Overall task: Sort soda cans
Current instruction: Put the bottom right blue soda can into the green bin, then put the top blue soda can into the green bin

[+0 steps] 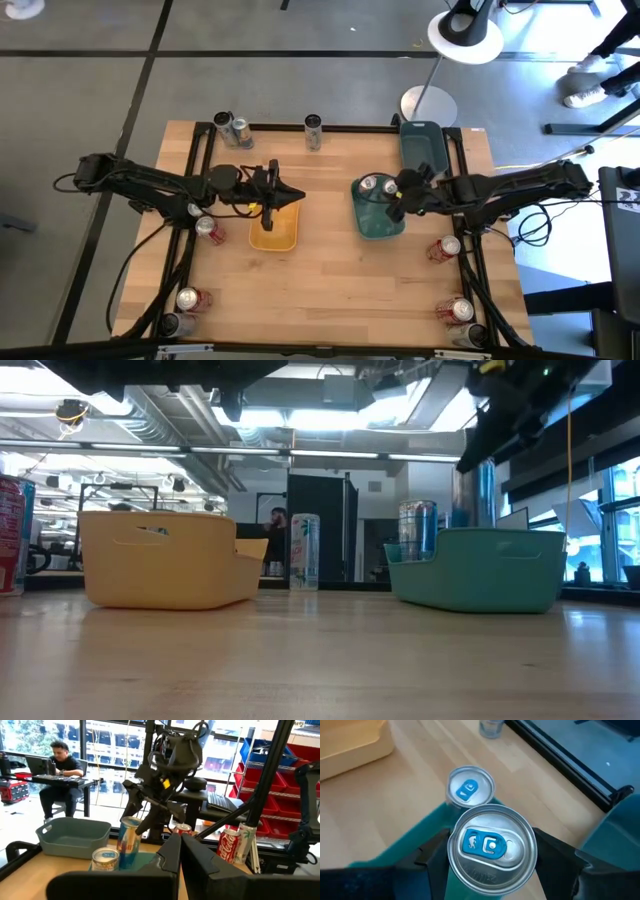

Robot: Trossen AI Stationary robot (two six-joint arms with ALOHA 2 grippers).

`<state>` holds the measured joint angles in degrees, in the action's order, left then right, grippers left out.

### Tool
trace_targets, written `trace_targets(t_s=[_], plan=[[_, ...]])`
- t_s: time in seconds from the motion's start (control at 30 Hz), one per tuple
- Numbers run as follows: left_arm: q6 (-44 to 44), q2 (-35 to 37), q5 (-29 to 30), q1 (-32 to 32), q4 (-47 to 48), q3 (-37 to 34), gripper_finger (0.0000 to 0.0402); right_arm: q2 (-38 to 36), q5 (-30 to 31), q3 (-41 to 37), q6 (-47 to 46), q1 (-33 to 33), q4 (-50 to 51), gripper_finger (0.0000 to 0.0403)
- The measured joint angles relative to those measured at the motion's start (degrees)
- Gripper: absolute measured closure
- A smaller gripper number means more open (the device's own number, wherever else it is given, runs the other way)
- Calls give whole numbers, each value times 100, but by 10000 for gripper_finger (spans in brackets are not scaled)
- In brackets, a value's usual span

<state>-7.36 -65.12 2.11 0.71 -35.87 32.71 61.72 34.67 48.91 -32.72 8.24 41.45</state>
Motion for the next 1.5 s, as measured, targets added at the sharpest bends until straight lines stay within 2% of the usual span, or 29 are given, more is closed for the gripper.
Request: trace_targets(t_s=[0.17, 0.83, 1.2, 1.5], plan=[[-11, 0, 0, 0, 10, 0, 396, 4, 240, -369, -78, -6, -603, 176], [-7, 0, 2, 0, 213, 0, 396, 4, 5, -1121, -302, -502, -1484, 175], [26, 0, 1, 0, 238, 0, 396, 4, 242, -1124, -294, -500, -1509, 113], [29, 0, 2, -2, 240, 0, 395, -37, 233, -1050, -87, -490, -1408, 103]])
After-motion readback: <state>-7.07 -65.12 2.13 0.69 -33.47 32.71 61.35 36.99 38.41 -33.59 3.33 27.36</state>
